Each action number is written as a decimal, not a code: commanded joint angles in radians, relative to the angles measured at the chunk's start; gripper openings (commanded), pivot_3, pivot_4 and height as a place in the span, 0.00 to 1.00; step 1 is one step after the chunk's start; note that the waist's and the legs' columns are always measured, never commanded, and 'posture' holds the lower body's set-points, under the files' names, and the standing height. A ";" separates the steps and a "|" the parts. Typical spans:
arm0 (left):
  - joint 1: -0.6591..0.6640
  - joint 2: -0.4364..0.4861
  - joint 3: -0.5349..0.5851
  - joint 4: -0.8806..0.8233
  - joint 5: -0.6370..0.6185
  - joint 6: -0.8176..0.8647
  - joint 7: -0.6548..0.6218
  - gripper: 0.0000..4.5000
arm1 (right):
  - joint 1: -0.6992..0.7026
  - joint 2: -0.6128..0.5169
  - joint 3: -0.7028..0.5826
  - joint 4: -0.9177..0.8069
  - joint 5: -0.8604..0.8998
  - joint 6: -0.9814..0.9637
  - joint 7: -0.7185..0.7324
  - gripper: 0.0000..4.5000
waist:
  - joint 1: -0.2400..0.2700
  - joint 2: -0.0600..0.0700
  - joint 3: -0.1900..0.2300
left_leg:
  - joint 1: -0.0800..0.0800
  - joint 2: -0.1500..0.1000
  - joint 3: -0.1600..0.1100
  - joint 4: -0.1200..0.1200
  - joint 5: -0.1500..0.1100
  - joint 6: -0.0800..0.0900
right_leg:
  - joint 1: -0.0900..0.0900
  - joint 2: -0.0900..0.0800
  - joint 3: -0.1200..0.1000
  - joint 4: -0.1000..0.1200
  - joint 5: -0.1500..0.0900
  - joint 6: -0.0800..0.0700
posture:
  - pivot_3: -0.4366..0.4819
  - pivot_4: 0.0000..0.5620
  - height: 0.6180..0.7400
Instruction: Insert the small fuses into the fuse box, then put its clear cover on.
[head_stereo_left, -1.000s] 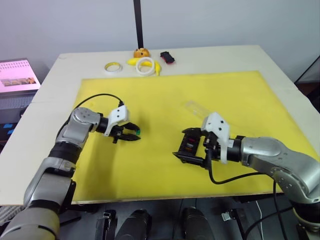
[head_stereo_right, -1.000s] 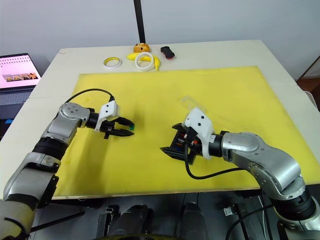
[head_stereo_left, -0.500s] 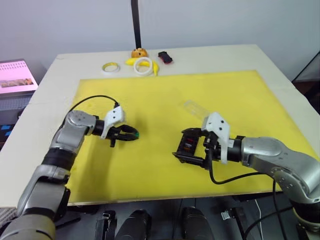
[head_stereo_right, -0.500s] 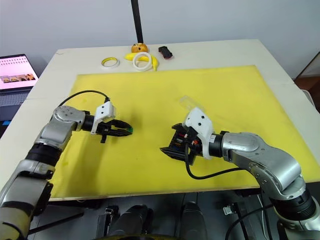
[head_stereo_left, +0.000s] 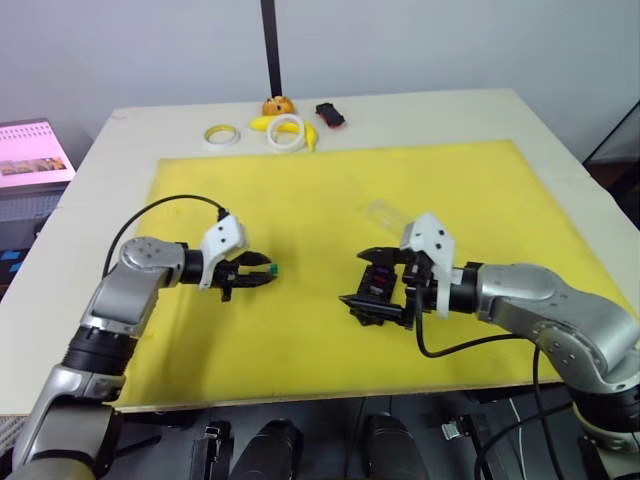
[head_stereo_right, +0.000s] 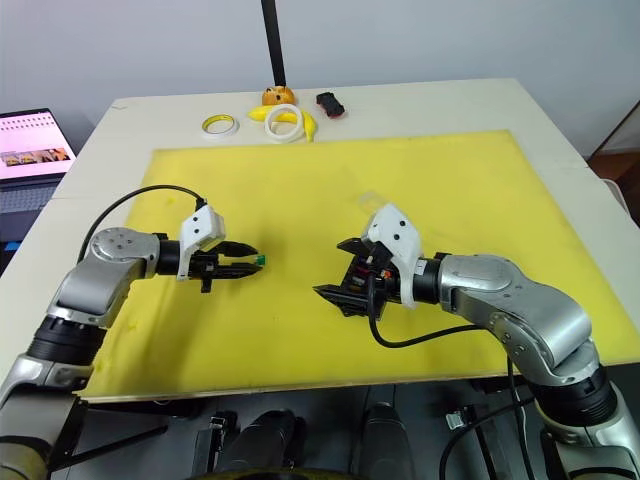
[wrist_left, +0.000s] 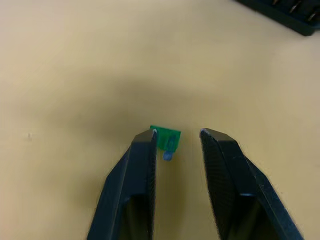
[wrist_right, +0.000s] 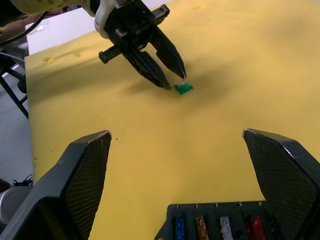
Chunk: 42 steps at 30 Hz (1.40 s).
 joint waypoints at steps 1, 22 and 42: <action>-0.059 -0.002 -0.023 0.058 0.011 -0.058 -0.032 0.72 | 0.001 0.004 -0.012 -0.032 0.000 -0.006 0.006 1.00 | 0.000 0.000 0.000 | 0.000 0.000 0.000 0.000 0.000 0.000 | 0.000 0.000 0.000 0.000 0.000 0.000 | 0.48 0.27 1.00; -0.118 -0.041 -0.064 0.239 0.062 -0.199 -0.062 0.76 | 0.038 -0.004 -0.061 -0.069 0.014 0.032 -0.014 1.00 | -0.004 0.000 0.000 | 0.000 0.000 0.000 0.000 0.000 0.000 | 0.000 0.000 0.000 0.000 0.000 0.000 | 0.48 0.27 1.00; -0.100 -0.026 -0.061 0.209 0.064 -0.174 -0.065 0.13 | 0.027 -0.002 -0.058 -0.058 0.015 0.033 -0.008 1.00 | -0.004 0.000 0.000 | 0.000 0.000 0.000 0.000 0.000 0.000 | 0.000 0.000 0.000 0.000 0.000 0.000 | 0.48 0.27 1.00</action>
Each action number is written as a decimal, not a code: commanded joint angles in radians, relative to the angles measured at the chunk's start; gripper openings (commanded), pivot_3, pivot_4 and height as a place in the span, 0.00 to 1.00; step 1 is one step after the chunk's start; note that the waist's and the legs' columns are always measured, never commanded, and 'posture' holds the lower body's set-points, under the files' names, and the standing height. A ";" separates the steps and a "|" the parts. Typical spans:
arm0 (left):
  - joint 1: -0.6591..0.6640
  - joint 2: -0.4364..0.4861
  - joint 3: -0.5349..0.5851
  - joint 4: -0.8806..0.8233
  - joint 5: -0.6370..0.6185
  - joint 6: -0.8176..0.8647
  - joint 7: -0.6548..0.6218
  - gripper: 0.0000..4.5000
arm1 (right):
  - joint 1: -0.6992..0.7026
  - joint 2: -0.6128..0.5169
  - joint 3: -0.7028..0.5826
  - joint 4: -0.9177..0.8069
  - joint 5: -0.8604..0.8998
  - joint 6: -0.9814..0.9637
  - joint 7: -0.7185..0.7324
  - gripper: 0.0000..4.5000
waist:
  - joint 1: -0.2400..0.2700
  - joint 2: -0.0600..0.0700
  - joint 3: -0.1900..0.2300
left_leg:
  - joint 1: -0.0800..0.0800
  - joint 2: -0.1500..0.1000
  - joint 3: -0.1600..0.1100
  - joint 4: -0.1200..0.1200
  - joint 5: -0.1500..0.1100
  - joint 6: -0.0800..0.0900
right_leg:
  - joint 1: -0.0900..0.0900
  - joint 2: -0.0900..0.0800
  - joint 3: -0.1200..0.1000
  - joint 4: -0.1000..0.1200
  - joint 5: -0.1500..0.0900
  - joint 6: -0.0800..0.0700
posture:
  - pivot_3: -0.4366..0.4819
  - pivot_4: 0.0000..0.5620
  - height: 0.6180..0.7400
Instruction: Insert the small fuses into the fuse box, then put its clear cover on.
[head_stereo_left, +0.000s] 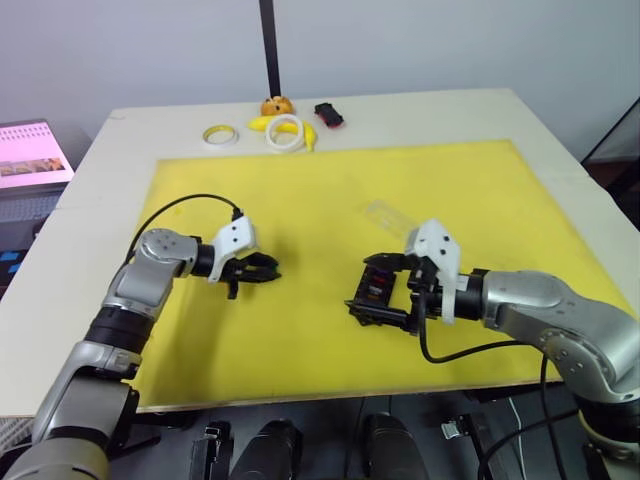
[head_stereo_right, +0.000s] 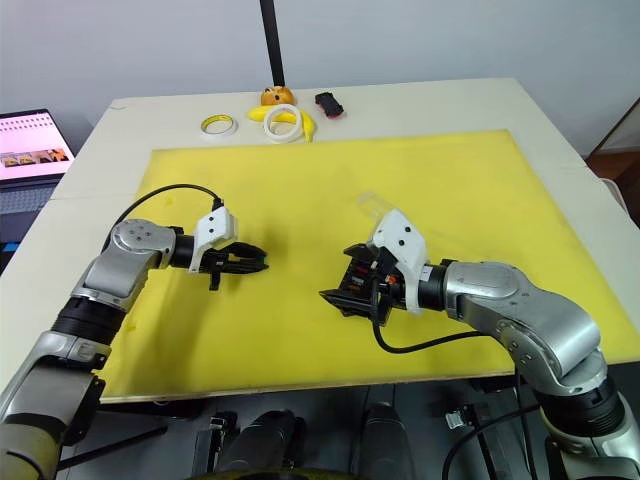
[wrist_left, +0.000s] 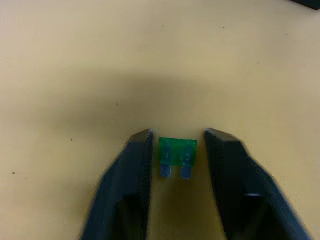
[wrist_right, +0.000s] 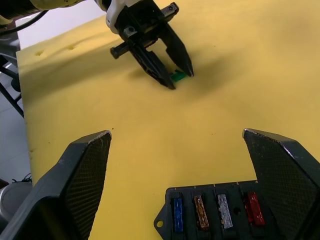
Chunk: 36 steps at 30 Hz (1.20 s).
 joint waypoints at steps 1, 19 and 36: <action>0.006 0.019 0.013 -0.033 -0.007 0.015 -0.005 0.13 | -0.017 0.004 -0.021 -0.024 0.014 -0.006 0.004 1.00 | -0.001 0.000 0.000 | 0.000 0.000 0.000 0.000 0.000 0.000 | 0.000 0.000 0.000 0.000 0.000 0.000 | 0.48 0.27 1.00; 0.149 -0.149 0.332 -0.613 -0.095 0.961 0.669 0.13 | -0.019 0.019 0.000 -0.011 -0.007 -0.033 0.021 1.00 | 0.000 0.000 0.000 | 0.000 0.000 -0.001 0.000 0.000 0.000 | 0.000 0.000 0.000 0.000 0.000 0.000 | 0.48 0.27 1.00; 0.217 -0.150 0.490 -0.772 -0.231 1.243 0.771 0.95 | -0.032 0.030 0.024 0.025 -0.044 -0.066 0.064 1.00 | -0.002 0.000 0.000 | 0.001 0.001 0.000 -0.001 0.000 0.000 | 0.000 0.001 0.001 0.000 0.000 0.000 | 0.48 0.27 1.00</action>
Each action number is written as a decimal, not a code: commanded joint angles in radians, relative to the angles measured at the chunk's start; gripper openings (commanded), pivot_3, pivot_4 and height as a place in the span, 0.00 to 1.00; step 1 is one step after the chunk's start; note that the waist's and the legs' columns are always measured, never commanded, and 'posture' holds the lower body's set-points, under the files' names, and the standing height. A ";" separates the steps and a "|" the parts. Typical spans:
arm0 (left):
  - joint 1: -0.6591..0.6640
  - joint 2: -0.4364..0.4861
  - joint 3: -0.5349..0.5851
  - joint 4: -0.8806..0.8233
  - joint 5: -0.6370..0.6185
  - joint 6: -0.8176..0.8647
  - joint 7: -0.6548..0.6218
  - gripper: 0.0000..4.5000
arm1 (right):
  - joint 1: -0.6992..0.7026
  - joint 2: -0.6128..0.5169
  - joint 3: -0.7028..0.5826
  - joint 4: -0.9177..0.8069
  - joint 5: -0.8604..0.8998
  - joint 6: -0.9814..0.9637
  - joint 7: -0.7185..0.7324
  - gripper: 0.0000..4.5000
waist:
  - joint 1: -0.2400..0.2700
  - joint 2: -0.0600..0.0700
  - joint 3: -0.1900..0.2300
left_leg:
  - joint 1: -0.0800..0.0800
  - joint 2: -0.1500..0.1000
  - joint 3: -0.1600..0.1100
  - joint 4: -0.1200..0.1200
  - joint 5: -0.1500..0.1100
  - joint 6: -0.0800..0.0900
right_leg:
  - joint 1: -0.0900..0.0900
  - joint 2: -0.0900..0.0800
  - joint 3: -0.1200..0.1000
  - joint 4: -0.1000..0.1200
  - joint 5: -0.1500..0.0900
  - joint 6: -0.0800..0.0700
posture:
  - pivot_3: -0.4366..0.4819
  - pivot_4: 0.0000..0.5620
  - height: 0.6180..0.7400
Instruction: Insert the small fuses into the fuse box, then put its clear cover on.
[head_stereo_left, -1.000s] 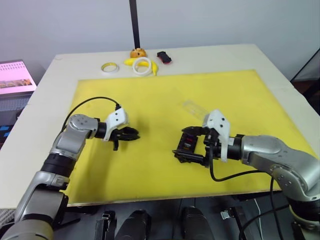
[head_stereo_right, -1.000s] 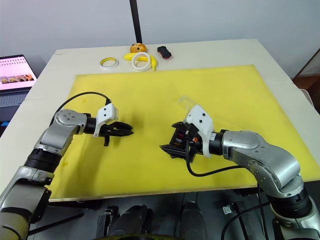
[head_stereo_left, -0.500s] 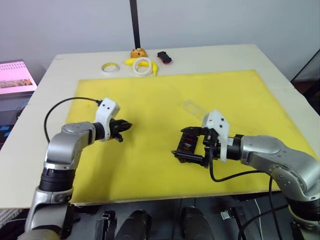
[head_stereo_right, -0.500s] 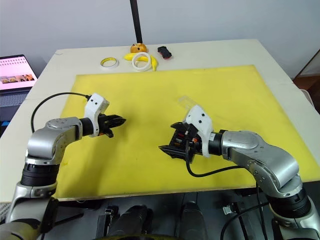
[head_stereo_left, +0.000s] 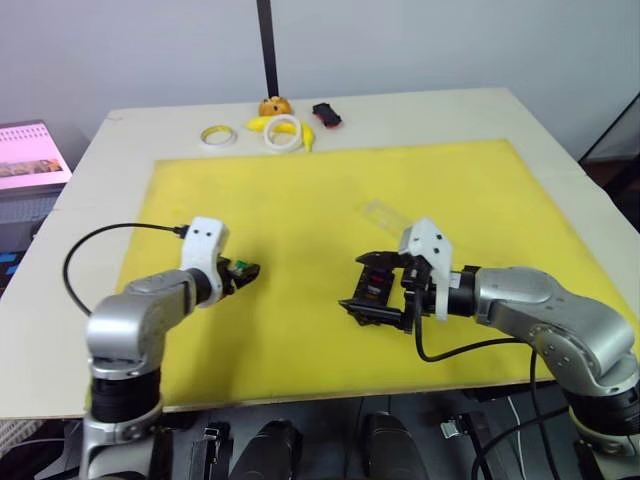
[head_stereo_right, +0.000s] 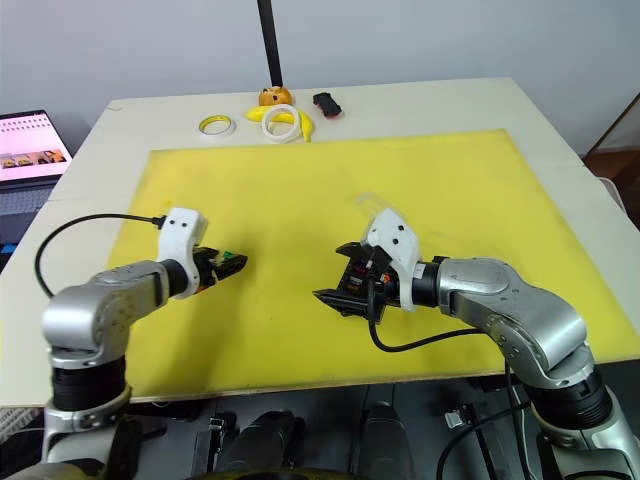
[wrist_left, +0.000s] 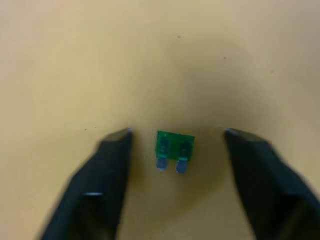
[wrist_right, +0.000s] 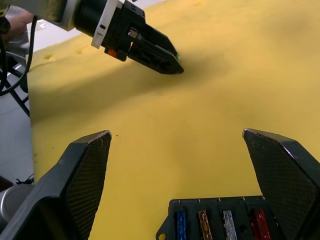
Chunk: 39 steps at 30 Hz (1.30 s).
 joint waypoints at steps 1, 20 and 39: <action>-0.027 0.123 0.122 0.046 -0.101 0.043 -0.123 0.98 | -0.005 0.003 -0.014 -0.011 -0.004 -0.025 0.014 1.00 | -0.002 0.000 0.000 | 0.000 0.000 0.000 -0.001 0.000 0.000 | -0.001 0.000 0.000 0.000 0.000 0.000 | 0.48 0.27 1.00; -0.454 0.504 -0.326 1.090 -0.252 -0.115 -0.943 0.98 | -0.023 0.004 -0.013 -0.017 -0.004 -0.015 0.025 1.00 | -0.006 0.000 0.000 | 0.000 -0.001 -0.001 0.000 0.000 0.000 | 0.000 0.000 -0.001 0.001 0.000 0.000 | 0.48 0.27 1.00; -0.661 0.331 -0.417 1.481 -0.040 -0.321 -1.114 0.98 | -0.020 0.005 -0.020 -0.057 0.019 0.033 0.006 1.00 | -0.002 0.000 0.000 | -0.001 -0.002 -0.001 0.001 0.000 0.000 | -0.001 -0.001 -0.001 0.001 0.000 0.000 | 0.48 0.27 1.00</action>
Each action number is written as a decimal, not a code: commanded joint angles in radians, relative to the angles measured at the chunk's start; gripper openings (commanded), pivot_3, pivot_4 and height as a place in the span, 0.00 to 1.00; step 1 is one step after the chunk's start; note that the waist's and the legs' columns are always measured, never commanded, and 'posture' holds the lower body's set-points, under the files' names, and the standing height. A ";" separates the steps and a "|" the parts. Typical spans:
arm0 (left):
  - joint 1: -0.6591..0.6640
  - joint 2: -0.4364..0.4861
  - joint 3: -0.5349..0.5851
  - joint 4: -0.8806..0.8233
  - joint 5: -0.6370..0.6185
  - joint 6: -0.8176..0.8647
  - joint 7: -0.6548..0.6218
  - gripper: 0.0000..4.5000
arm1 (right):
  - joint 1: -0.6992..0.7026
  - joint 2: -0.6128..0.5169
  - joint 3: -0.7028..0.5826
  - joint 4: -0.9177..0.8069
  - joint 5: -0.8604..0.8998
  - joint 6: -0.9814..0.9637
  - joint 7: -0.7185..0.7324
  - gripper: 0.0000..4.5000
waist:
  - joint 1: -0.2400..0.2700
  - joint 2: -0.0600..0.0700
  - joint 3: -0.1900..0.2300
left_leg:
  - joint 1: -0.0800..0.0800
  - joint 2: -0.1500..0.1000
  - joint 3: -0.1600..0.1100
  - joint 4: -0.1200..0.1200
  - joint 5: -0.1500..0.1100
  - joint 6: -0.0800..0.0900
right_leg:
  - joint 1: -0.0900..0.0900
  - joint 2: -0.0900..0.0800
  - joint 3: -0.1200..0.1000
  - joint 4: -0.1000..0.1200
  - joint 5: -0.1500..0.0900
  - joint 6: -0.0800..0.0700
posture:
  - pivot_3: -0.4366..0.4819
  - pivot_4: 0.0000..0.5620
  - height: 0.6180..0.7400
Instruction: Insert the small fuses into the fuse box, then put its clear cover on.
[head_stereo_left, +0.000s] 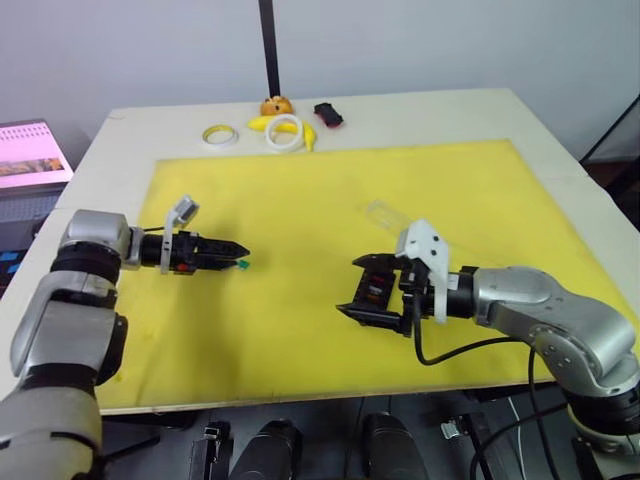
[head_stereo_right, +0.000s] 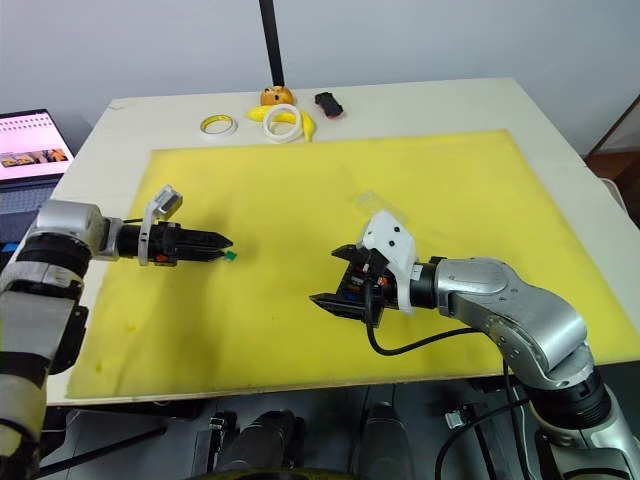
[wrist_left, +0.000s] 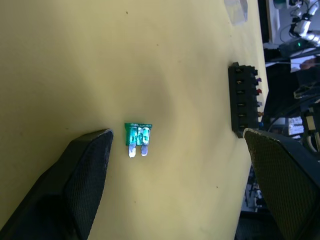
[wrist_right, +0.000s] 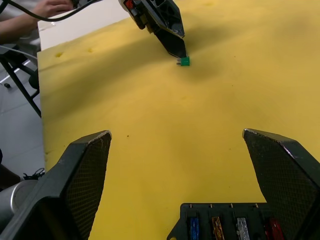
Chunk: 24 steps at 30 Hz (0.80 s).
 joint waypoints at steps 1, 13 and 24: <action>-0.022 -0.005 0.018 0.029 0.031 -0.021 -0.013 0.98 | -0.007 -0.002 -0.025 -0.033 0.017 0.000 -0.005 1.00 | 0.000 0.000 0.000 | 0.000 0.000 0.000 0.000 0.000 0.000 | 0.000 0.000 0.000 0.000 0.000 0.000 | 0.48 0.27 1.00; 0.040 -0.034 0.059 -0.018 0.018 0.053 -0.046 0.98 | -0.015 -0.015 -0.035 -0.029 0.023 0.009 -0.001 1.00 | 0.001 0.000 0.000 | 0.000 0.000 0.000 0.000 0.000 0.000 | 0.000 0.000 0.000 0.001 0.000 0.000 | 0.48 0.27 1.00; 0.099 -0.058 0.124 -0.065 0.019 0.072 0.038 0.57 | -0.015 -0.023 -0.036 -0.029 0.024 0.010 -0.004 1.00 | 0.002 0.000 0.000 | 0.000 -0.001 -0.001 0.001 0.000 0.000 | 0.000 -0.001 0.000 0.001 0.000 0.000 | 0.48 0.27 1.00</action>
